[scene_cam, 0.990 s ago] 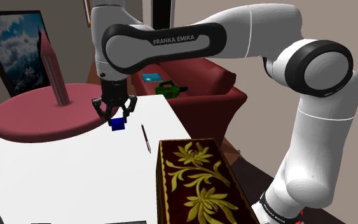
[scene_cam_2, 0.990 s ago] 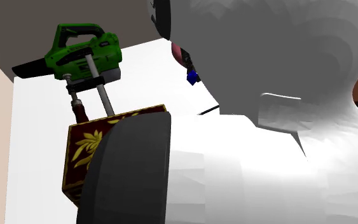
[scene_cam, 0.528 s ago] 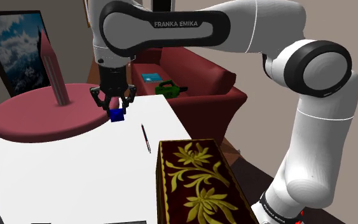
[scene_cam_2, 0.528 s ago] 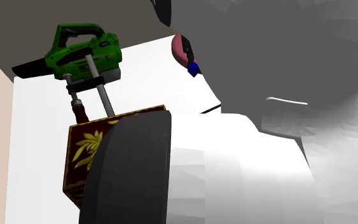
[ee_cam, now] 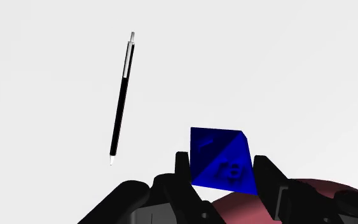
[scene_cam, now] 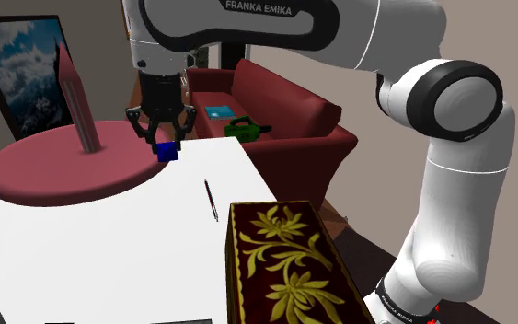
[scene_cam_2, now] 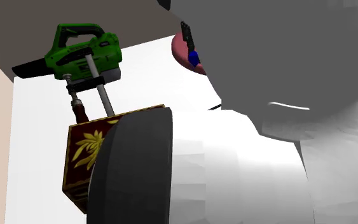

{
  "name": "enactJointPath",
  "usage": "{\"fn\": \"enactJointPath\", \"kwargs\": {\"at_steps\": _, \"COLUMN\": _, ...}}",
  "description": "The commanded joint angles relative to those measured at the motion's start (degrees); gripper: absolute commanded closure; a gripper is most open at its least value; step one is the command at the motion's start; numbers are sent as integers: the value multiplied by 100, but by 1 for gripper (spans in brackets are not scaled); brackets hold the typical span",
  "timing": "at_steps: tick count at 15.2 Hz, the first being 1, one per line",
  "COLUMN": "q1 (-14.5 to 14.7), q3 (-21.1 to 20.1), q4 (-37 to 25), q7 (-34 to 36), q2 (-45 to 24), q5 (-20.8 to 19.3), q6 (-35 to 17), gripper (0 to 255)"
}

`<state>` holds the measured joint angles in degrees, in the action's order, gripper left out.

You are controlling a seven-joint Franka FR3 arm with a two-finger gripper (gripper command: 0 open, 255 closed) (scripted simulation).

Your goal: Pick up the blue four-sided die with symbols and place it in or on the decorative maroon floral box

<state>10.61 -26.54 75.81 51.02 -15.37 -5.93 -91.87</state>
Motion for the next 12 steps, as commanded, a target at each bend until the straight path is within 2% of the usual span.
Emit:
{"fn": "enactJointPath", "kwargs": {"at_steps": 1, "q1": 35, "q3": -4, "q4": -266, "q7": 10, "q2": -69, "q5": -31, "q6": 205, "gripper": 255}}
{"fn": "enactJointPath", "kwargs": {"at_steps": 11, "q1": 329, "q3": -17, "q4": -1795, "q7": 80, "q2": -575, "q5": -277, "q6": 1257, "gripper": 255}}
{"fn": "enactJointPath", "kwargs": {"at_steps": 12, "q1": 229, "q3": -48, "q4": -1327, "q7": 107, "q2": -247, "q5": -138, "q6": 1099, "gripper": 255}}
